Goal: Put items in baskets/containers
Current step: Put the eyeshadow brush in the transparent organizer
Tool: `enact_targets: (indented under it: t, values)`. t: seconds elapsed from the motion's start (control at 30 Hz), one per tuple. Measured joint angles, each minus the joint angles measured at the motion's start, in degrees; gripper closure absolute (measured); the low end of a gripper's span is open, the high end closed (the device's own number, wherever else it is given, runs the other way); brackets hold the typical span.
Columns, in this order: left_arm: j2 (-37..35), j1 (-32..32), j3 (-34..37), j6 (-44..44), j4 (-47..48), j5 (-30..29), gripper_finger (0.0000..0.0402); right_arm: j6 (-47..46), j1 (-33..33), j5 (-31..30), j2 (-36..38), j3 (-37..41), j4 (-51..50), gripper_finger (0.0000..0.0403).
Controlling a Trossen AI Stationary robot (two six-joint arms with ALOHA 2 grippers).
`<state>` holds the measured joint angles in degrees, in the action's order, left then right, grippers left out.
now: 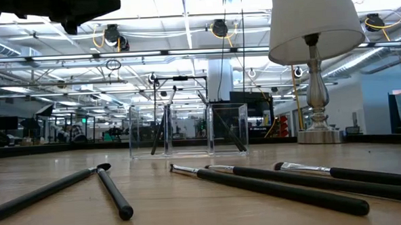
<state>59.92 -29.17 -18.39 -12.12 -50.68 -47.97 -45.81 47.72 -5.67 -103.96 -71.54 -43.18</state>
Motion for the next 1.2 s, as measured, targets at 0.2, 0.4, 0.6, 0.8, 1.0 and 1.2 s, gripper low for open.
enact_targets:
  t: [0.2,0.4,0.6,0.8,1.0,1.2]
  values:
    - [0.02,0.0,0.0,-0.85,0.31,0.0,0.0366,-0.32,0.42,5.54,0.0,2.56,3.52,0.0266]
    - [0.02,0.0,0.0,-0.61,0.44,0.02,0.0366,-4.85,1.52,7.06,0.33,8.44,11.69,0.0265]
    - [0.02,0.0,0.0,0.08,0.42,0.01,0.0366,-8.42,2.43,6.19,0.59,14.67,17.34,0.0265]
    - [0.01,0.0,0.0,-0.2,0.36,0.0,0.0366,-10.99,1.36,4.05,0.48,18.06,18.48,0.0266]
    - [0.0,0.0,0.0,-0.2,0.26,0.0,0.0366,-11.2,-0.48,2.62,0.48,19.88,22.63,0.0267]
    - [0.01,0.0,0.0,-0.17,0.26,0.0,0.0366,-15.23,-0.83,1.22,-0.57,21.66,26.61,0.0305]
